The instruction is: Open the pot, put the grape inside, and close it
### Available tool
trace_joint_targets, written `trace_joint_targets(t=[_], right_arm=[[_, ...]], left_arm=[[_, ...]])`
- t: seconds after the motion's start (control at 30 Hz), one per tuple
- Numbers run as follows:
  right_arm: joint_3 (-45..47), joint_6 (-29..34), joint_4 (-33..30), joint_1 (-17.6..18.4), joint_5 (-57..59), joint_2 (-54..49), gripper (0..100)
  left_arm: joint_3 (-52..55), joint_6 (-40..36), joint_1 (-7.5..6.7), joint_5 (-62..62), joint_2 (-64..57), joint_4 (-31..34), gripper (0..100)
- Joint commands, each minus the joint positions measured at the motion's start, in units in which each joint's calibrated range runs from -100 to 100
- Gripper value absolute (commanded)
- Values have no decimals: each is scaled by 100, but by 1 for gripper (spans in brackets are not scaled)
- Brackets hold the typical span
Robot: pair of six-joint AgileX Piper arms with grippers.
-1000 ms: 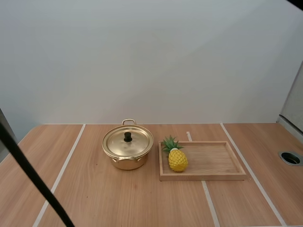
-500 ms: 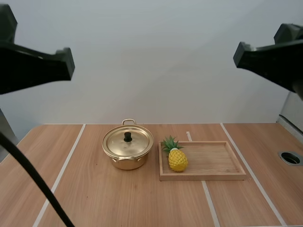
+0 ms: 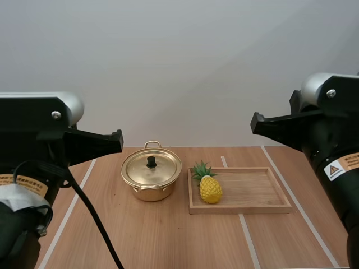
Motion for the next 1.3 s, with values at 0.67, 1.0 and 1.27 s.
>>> trace_joint_targets(t=[0.67,1.0,1.27], right_arm=[[689,11,-183,10,1379,-232,0],[2270,11,-300,10,-114,-232,0],[2357,11,-276,142,-125,-232,0]], left_arm=[[2450,-71,25,-1498,-120,34,0],[2560,-165,25,-828,-120,4,0],[2560,-165,48,-612,-120,4,0]])
